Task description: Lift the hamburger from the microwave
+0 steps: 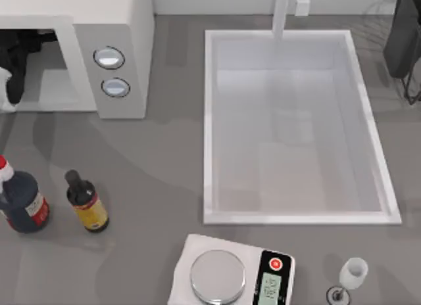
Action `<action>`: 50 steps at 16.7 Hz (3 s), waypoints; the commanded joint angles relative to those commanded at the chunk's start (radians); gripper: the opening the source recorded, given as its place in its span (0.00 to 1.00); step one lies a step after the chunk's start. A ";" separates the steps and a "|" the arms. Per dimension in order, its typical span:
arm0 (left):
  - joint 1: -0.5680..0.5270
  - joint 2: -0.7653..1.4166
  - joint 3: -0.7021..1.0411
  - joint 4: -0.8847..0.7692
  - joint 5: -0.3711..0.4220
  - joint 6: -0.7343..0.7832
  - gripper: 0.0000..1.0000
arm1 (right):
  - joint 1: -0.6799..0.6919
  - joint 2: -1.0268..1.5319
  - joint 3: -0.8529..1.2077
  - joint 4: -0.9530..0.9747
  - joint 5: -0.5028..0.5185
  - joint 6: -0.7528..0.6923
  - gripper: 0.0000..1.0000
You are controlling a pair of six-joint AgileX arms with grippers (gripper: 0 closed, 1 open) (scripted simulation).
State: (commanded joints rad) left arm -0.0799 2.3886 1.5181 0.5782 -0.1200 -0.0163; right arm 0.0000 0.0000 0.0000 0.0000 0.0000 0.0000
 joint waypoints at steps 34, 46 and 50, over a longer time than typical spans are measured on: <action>-0.433 -0.273 -0.788 0.424 -0.322 -0.148 0.00 | 0.000 0.000 0.000 0.000 0.000 0.000 1.00; -0.433 -0.273 -0.788 0.424 -0.322 -0.148 0.83 | 0.000 0.000 0.000 0.000 0.000 0.000 1.00; -0.433 -0.273 -0.788 0.424 -0.322 -0.148 1.00 | 0.000 0.000 0.000 0.000 0.000 0.000 1.00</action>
State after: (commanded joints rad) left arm -0.5128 2.1158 0.7297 1.0021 -0.4423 -0.1641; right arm 0.0000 0.0000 0.0000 0.0000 0.0000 0.0000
